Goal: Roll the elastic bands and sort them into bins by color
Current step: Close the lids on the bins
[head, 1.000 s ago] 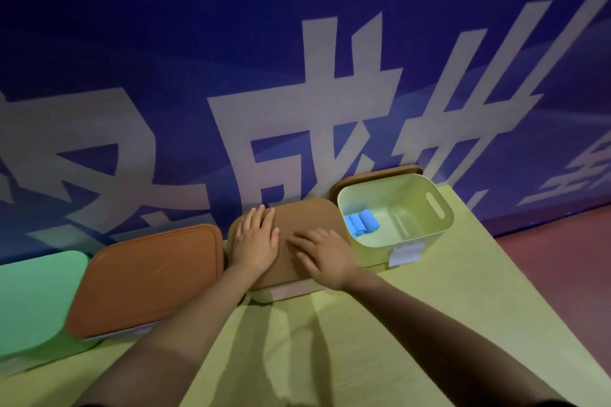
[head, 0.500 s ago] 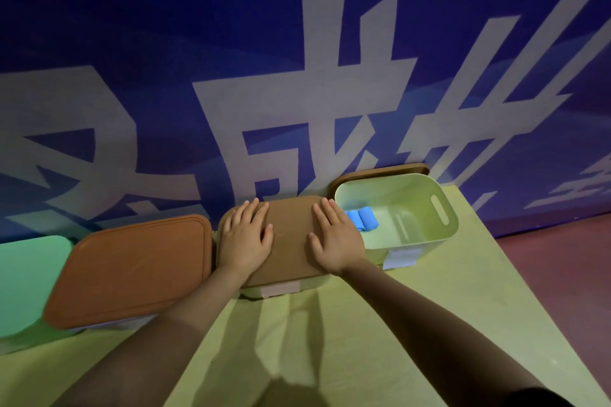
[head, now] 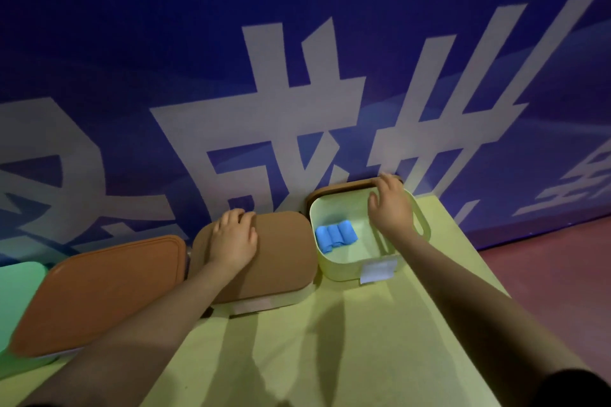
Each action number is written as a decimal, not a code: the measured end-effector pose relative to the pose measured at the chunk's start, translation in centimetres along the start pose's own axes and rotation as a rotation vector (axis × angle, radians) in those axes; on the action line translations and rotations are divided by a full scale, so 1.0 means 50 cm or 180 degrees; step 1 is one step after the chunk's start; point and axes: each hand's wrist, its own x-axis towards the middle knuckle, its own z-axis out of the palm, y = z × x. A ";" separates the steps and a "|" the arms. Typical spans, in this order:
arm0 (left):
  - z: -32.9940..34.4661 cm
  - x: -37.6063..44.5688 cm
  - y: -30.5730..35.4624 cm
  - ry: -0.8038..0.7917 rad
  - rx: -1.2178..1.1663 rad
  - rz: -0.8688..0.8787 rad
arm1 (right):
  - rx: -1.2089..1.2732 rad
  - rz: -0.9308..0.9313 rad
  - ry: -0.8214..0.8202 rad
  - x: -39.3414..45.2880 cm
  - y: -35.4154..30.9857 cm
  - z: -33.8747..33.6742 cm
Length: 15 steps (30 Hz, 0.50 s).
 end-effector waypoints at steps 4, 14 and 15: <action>0.008 0.046 0.091 -0.0011 -0.0558 0.0246 | -0.0558 -0.0212 -0.0466 0.069 0.050 -0.013; 0.075 0.109 0.207 -0.0254 -0.0452 0.0072 | -0.1455 -0.1094 -0.1010 0.117 0.089 -0.046; 0.077 0.111 0.208 -0.0207 -0.0528 0.0077 | -0.1532 -0.1116 -0.0894 0.123 0.093 -0.059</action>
